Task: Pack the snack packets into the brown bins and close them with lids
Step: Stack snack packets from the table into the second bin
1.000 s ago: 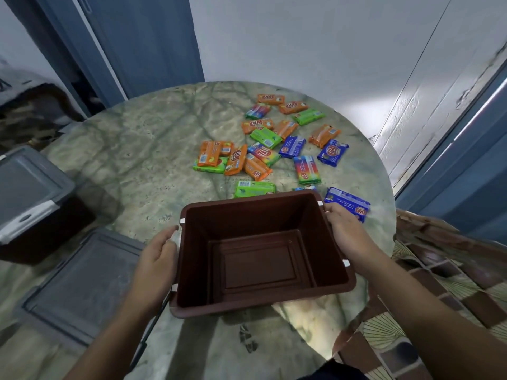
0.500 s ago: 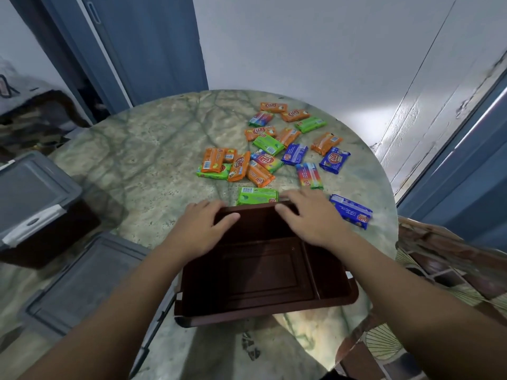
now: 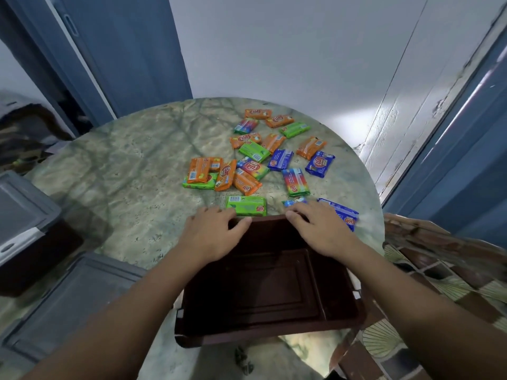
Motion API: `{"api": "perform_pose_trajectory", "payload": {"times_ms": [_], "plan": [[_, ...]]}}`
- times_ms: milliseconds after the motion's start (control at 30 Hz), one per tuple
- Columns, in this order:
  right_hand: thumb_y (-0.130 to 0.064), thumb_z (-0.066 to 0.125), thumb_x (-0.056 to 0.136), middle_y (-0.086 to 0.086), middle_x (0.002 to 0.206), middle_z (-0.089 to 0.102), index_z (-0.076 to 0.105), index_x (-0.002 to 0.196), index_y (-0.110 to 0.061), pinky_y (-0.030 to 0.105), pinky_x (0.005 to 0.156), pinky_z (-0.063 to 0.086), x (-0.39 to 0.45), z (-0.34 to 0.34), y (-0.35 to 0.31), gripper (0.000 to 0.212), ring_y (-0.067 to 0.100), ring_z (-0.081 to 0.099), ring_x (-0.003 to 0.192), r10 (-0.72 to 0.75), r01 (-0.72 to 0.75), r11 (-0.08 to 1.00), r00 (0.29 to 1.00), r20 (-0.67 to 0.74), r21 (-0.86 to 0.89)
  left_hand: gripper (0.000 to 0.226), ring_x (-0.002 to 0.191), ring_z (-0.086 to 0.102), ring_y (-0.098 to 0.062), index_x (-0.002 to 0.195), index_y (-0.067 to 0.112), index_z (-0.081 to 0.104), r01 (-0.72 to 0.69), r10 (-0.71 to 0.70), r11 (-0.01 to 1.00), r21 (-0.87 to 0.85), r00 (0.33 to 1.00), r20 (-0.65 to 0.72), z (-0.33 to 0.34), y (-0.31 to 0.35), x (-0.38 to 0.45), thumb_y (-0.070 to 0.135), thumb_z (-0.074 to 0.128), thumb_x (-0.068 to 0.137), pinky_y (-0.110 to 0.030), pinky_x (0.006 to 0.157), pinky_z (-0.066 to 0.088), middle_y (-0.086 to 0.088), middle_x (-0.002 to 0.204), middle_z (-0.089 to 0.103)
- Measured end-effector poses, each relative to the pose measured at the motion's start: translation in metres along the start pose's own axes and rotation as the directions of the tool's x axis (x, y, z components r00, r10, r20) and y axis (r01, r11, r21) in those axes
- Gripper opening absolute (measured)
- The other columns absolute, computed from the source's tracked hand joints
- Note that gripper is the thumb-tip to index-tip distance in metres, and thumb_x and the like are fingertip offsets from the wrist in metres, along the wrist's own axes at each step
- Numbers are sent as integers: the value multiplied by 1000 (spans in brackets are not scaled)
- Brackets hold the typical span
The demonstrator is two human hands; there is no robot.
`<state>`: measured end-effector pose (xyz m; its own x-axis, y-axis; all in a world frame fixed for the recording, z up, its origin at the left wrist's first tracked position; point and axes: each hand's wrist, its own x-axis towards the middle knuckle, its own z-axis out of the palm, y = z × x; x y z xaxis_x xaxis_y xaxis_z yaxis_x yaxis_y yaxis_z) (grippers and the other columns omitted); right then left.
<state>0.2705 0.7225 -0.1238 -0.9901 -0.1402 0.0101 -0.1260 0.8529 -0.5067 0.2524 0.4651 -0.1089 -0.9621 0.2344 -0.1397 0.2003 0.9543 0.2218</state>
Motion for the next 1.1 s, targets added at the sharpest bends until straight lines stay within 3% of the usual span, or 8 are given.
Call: {"api": "perform_pose_trajectory", "payload": {"times_ms": [100, 167, 300, 467, 633, 833, 967, 1100], "plan": [[-44, 38, 109, -5, 107, 67, 69, 116, -24, 34, 83, 41, 10, -20, 6, 37, 16, 58, 102, 159, -145, 951, 987, -30, 274, 49, 114, 49, -26, 107, 30, 61, -71, 71, 997, -19, 997, -28, -14, 30, 24, 64, 28, 97, -50, 98, 45, -3, 114, 55], [-41, 35, 109, -1, 106, 69, 68, 112, -22, 36, 86, 45, 19, -28, 21, 38, 20, 60, 102, 245, -225, 926, 969, -30, 303, 30, 106, 53, -24, 106, 27, 61, -169, 168, 985, -29, 985, -33, -22, 55, 45, 48, 40, 101, -47, 90, 50, -1, 110, 57], [-34, 45, 107, 0, 118, 70, 69, 118, -21, 35, 94, 46, 37, -36, 58, 30, 19, 61, 109, 303, -285, 923, 953, -30, 259, 16, 90, 58, -16, 102, 24, 63, -315, 314, 949, 13, 948, 41, -29, 102, 88, 28, 48, 102, -39, 77, 51, 4, 100, 62], [-25, 55, 102, 4, 113, 69, 66, 126, -24, 31, 74, 42, 45, -37, 97, 26, 21, 60, 99, 322, -326, 935, 945, 53, 137, 20, 98, 58, -17, 116, 28, 66, -392, 358, 913, 112, 903, 238, -10, 135, 135, 22, 59, 99, -36, 82, 52, 3, 112, 64], [-32, 68, 94, 13, 129, 60, 56, 138, -24, 38, 93, 48, 50, -26, 125, 47, 33, 59, 111, 274, -266, 962, 944, 182, -67, 36, 104, 61, -24, 126, 27, 64, -512, 405, 834, 206, 820, 404, 16, 158, 155, 12, 64, 94, -33, 78, 45, -4, 116, 65], [-34, 70, 91, 16, 143, 48, 31, 154, -21, 46, 104, 47, 57, -15, 140, 76, 38, 52, 125, 300, -253, 947, 916, 265, -200, 50, 126, 44, -33, 144, 27, 49, -532, 378, 809, 249, 796, 473, 39, 161, 169, 19, 61, 96, -40, 92, 40, -11, 137, 47], [-40, 68, 92, 11, 143, 47, 28, 154, -21, 47, 102, 47, 57, -5, 142, 77, 34, 50, 125, 300, -225, 930, 921, 249, -290, 58, 137, 34, -34, 151, 24, 39, -565, 384, 745, 354, 797, 466, 46, 159, 170, 19, 61, 97, -44, 104, 41, -13, 151, 36], [-41, 68, 93, 11, 140, 45, 34, 148, -18, 45, 98, 48, 58, -2, 140, 69, 33, 48, 124, 296, -210, 911, 932, 210, -354, 61, 135, 32, -33, 147, 27, 41, -614, 439, 670, 417, 781, 445, 48, 154, 177, 22, 68, 93, -47, 107, 38, -11, 149, 36]]}}
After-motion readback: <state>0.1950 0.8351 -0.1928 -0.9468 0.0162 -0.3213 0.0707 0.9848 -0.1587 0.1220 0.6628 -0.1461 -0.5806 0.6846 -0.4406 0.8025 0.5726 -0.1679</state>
